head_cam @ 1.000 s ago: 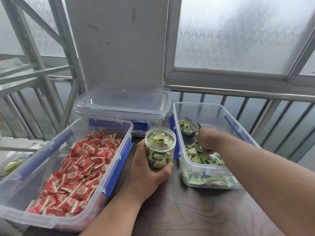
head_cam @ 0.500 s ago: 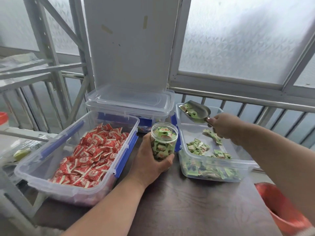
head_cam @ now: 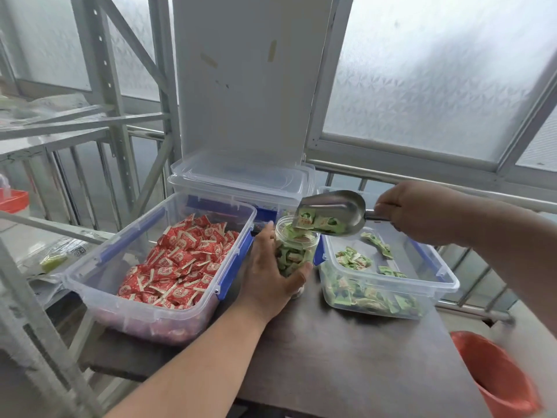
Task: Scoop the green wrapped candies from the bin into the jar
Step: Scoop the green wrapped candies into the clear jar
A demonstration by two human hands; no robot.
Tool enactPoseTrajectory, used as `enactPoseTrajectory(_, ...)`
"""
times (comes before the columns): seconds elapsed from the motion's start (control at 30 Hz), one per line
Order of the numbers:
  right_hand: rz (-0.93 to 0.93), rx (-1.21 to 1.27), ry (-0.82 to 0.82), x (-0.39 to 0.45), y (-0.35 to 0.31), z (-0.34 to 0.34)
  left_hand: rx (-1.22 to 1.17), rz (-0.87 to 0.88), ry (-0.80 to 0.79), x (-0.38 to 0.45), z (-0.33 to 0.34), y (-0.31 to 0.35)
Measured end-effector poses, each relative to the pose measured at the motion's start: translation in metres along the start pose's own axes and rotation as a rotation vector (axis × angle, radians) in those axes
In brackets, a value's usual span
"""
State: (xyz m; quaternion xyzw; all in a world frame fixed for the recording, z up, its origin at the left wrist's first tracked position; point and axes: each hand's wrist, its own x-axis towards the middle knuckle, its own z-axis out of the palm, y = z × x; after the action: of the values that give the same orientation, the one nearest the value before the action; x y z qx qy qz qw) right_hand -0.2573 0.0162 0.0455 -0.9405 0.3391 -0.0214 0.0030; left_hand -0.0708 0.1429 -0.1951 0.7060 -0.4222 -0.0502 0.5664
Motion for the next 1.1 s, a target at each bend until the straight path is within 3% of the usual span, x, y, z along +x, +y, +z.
enactPoseTrajectory(0.07, -0.012, 0.002, 0.025, -0.005, -0.004, -0.004, 0.057, 0.068, 0.061, 0.001, -0.001, 0.005)
enactPoseTrajectory(0.17, -0.044, -0.050, 0.077, -0.009, -0.009, -0.008, 0.209, 0.389, 0.168, 0.009, -0.004, 0.010)
enactPoseTrajectory(0.23, -0.053, -0.096, 0.120, -0.010, -0.011, -0.011, 0.383, 0.582, 0.133, 0.014, -0.007, 0.013)
enactPoseTrajectory(0.3, -0.050, -0.102, 0.150, -0.009, -0.012, -0.011, 0.507, 0.656, 0.085, 0.017, -0.008, 0.019)
enactPoseTrajectory(0.63, -0.058, -0.078, 0.181, -0.011, -0.016, -0.003, 0.610, 0.640, 0.052, 0.024, -0.018, 0.039)
enactPoseTrajectory(1.1, 0.044, 0.063, 0.344, -0.008, -0.003, 0.010, 0.573, 0.547, 0.182, 0.018, -0.020, 0.037)
